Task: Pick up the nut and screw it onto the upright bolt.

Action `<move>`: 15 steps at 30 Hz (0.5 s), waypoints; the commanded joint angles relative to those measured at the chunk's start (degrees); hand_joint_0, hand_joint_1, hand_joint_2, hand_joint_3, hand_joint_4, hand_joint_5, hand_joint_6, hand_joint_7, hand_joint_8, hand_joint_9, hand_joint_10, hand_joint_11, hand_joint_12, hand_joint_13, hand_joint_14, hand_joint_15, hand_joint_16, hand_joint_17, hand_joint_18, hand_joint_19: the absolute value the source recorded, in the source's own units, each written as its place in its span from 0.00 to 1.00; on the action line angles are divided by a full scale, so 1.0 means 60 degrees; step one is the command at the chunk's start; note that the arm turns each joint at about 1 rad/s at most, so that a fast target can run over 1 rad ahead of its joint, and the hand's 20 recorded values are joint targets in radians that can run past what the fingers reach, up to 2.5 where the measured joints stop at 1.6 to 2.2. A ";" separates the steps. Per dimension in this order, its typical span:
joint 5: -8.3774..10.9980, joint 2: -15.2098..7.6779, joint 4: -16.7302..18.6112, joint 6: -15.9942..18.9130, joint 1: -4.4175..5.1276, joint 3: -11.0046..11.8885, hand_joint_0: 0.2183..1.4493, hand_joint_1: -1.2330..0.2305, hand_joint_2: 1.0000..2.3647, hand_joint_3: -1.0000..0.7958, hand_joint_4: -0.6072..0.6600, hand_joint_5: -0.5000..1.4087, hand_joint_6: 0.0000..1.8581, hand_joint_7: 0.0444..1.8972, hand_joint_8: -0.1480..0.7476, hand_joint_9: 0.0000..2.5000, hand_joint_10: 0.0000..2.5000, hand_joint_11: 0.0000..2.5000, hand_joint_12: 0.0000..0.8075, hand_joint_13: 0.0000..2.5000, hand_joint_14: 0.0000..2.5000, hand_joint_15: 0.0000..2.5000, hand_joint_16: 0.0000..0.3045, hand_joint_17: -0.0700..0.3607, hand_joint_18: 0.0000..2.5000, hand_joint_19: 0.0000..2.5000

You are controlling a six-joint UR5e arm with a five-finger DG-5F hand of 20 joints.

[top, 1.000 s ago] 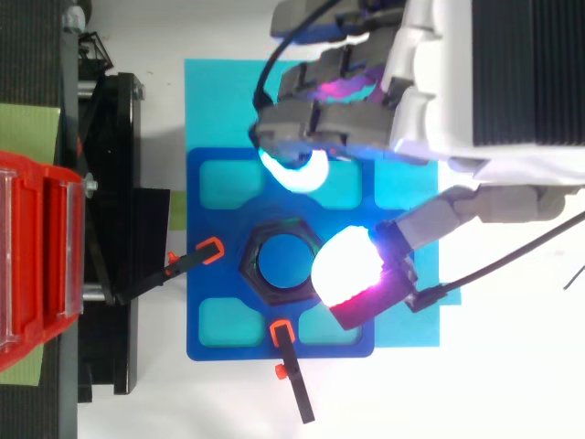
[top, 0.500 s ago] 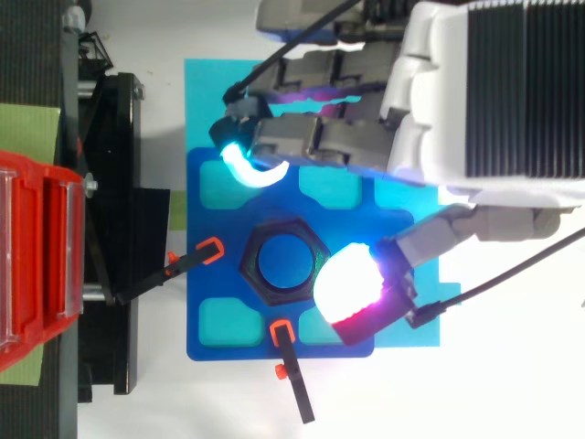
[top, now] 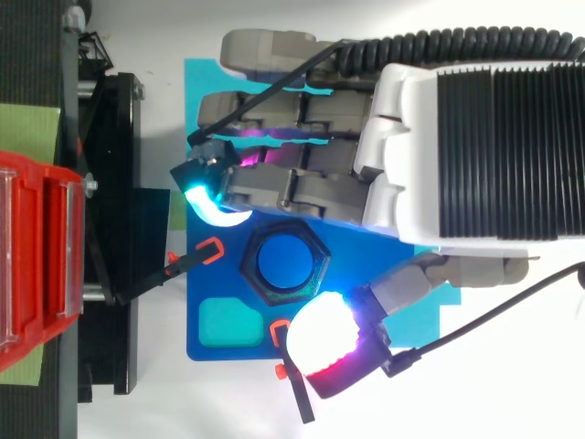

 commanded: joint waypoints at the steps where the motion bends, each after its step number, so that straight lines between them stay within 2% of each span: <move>1: 0.0033 -0.0011 -0.0071 0.0000 0.0037 -0.0008 0.22 0.69 0.00 0.28 0.64 0.18 0.27 0.33 0.43 0.25 0.00 0.00 0.36 0.11 0.00 0.00 0.11 0.33 0.00 0.00; 5: 0.0018 0.0003 -0.0145 0.0015 0.0052 -0.0110 0.22 0.69 0.00 0.28 0.64 0.18 0.27 0.34 0.43 0.24 0.00 0.00 0.36 0.11 0.00 0.00 0.11 0.33 0.00 0.00; 7: 0.0018 0.0003 -0.0071 0.0103 0.0066 -0.0286 0.22 0.69 0.00 0.28 0.65 0.18 0.27 0.35 0.43 0.25 0.00 0.00 0.36 0.11 0.00 0.00 0.11 0.33 0.00 0.00; 15: 0.0033 0.0003 -0.0057 0.0176 0.0066 -0.0286 0.23 0.67 0.00 0.28 0.66 0.19 0.27 0.36 0.44 0.25 0.00 0.00 0.36 0.12 0.00 0.00 0.10 0.33 0.00 0.00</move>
